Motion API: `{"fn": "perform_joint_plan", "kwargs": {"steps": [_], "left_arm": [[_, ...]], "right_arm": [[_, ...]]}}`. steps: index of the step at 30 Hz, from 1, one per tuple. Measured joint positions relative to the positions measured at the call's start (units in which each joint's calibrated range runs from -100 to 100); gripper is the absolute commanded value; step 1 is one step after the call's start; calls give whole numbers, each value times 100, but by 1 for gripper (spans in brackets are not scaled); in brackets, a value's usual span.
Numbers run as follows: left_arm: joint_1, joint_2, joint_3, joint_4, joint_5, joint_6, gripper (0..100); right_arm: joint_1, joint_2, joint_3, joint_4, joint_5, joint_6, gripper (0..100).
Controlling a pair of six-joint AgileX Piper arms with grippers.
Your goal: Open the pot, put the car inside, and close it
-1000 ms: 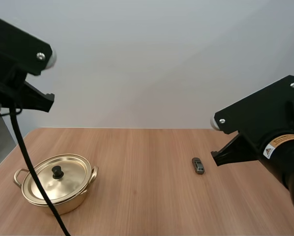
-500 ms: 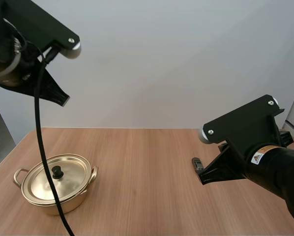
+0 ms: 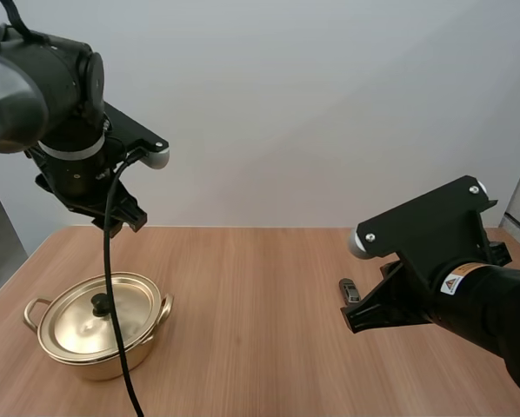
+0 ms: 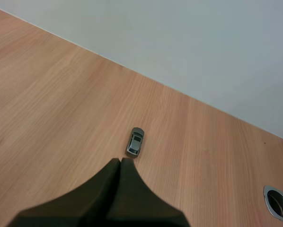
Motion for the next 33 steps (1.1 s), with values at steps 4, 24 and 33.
{"fn": "perform_joint_plan", "kwargs": {"steps": [4, 24, 33], "left_arm": [[164, 267, 0, -312, 12, 18, 93], [1127, 1009, 684, -1331, 15, 467, 93], [1127, 1038, 992, -1590, 0, 562, 92]], "right_arm": [[0, -13, 1, 0, 5, 0, 0], [0, -13, 35, 0, -149, 0, 0], [0, -13, 45, 10, -135, 0, 0]]}}
